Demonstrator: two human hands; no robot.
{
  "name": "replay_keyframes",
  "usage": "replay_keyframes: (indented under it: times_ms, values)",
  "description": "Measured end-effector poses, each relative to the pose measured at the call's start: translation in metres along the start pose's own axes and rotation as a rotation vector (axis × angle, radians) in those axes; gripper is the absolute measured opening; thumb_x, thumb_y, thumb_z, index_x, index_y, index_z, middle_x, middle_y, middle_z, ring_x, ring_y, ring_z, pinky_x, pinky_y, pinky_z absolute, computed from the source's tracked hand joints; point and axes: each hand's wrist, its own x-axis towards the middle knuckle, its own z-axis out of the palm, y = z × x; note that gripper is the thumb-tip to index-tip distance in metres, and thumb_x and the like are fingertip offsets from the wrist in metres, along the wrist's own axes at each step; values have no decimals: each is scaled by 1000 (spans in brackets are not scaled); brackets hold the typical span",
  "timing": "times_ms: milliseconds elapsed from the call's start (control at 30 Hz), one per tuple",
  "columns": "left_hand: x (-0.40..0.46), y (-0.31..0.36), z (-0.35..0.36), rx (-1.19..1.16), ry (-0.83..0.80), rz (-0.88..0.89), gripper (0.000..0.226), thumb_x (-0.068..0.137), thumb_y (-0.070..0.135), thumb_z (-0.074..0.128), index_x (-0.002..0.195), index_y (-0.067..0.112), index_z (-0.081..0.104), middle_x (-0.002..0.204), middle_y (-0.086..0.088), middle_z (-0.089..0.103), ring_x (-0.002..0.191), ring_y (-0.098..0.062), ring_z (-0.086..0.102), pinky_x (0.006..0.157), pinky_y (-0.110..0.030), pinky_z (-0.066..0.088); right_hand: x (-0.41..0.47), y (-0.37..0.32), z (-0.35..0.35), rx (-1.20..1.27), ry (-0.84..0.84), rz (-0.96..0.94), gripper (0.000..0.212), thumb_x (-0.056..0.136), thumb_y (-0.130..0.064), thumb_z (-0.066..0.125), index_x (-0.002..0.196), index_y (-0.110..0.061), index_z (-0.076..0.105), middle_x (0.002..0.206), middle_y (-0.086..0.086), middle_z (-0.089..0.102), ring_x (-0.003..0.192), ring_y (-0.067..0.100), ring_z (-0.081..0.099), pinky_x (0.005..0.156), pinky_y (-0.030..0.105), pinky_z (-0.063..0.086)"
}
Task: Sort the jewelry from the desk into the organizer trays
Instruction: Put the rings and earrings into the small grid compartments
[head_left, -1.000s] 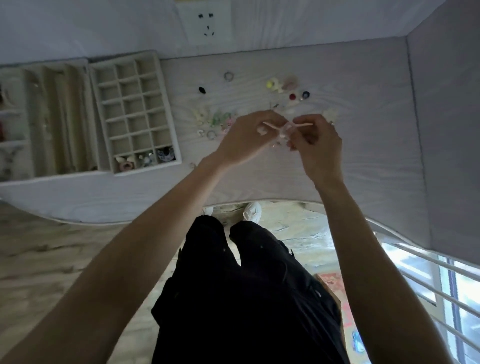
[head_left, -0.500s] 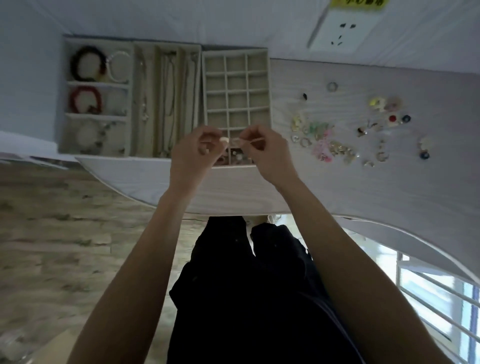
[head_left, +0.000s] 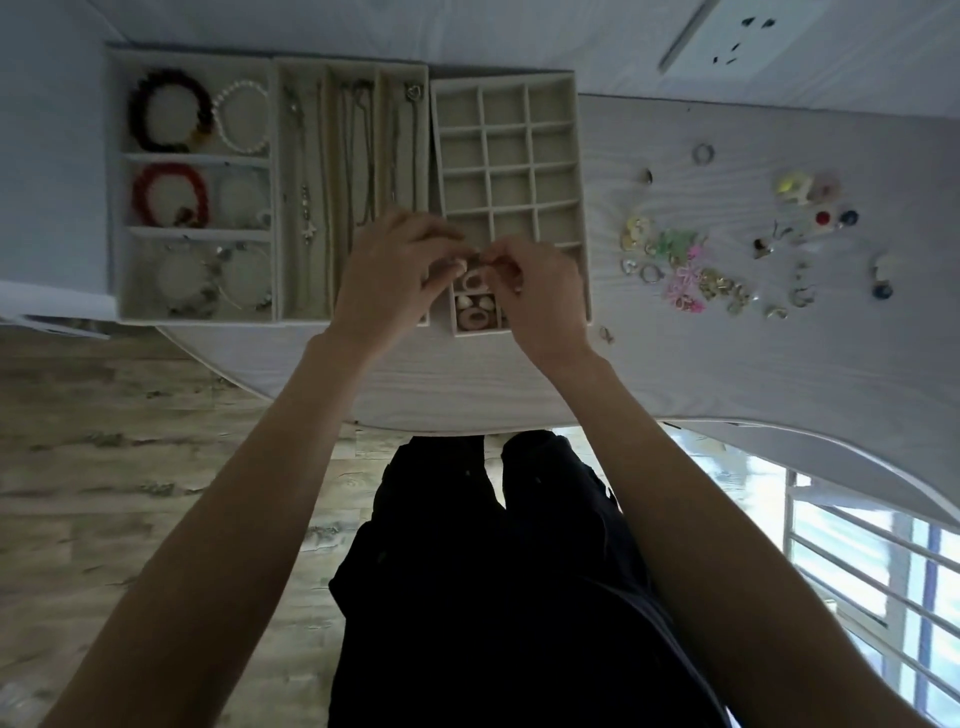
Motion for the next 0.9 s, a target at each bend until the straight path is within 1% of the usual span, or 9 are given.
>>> replay_keyframes:
  times_ms: [67,167,267,333,367,467,600,733,900]
  values:
    - [-1,-2,1,17,2,16,29,84,18,64,113,16,68,112,-5,66,104,-31,54,88,-40,43,-3,2,1,-76,60,-87,15,84,-8,59,97,-8,67,89,6,67,82,24,59,61,34,49]
    - [-6,-5,0,-10,37,-18,24,89,16,58,110,12,69,112,-7,64,104,-30,55,91,-40,46,-8,9,-7,-89,171,-107,20,84,-3,56,98,-8,68,96,5,65,87,20,56,64,23,40]
    - [-14,-6,-2,-24,95,-71,19,91,12,56,105,11,69,105,-7,64,100,-28,55,89,-35,43,-10,14,-17,-156,225,-94,21,82,-2,53,93,-11,70,98,5,64,88,21,52,62,23,38]
    - [-17,-3,-2,-11,106,-72,19,90,12,54,101,12,70,102,-6,64,98,-29,55,87,-34,42,-9,13,-17,-215,174,-142,23,82,-9,49,88,-12,71,103,8,63,93,26,50,65,28,43]
    - [-17,-1,-1,7,104,-66,19,90,13,54,100,13,70,103,-6,64,98,-29,54,87,-35,42,-8,12,-15,-248,130,-175,25,82,-12,46,87,-13,71,107,11,62,97,28,49,71,32,45]
    - [-14,5,4,80,55,-37,27,87,16,51,105,21,69,113,-6,61,107,-31,50,90,-43,42,-7,5,-9,-376,-8,-244,26,81,-17,46,88,-15,71,120,15,57,108,34,50,85,41,45]
    - [-8,4,7,158,-19,57,32,84,20,44,99,25,71,123,-3,58,114,-29,42,87,-47,40,-9,4,-6,-511,-75,-252,20,77,-16,58,90,-20,73,126,12,54,111,32,50,85,38,38]
    - [-7,-1,3,233,-18,106,27,82,19,49,96,23,72,123,-1,60,112,-25,39,85,-44,36,-13,6,-5,-497,-90,-248,32,80,-21,46,99,-23,72,126,12,55,111,31,50,84,38,40]
    - [-9,-3,0,251,13,85,23,86,21,52,96,22,73,119,1,62,109,-23,40,83,-37,30,-10,3,-2,-432,-42,-198,27,79,-18,46,87,-15,71,124,13,57,109,33,53,82,41,45]
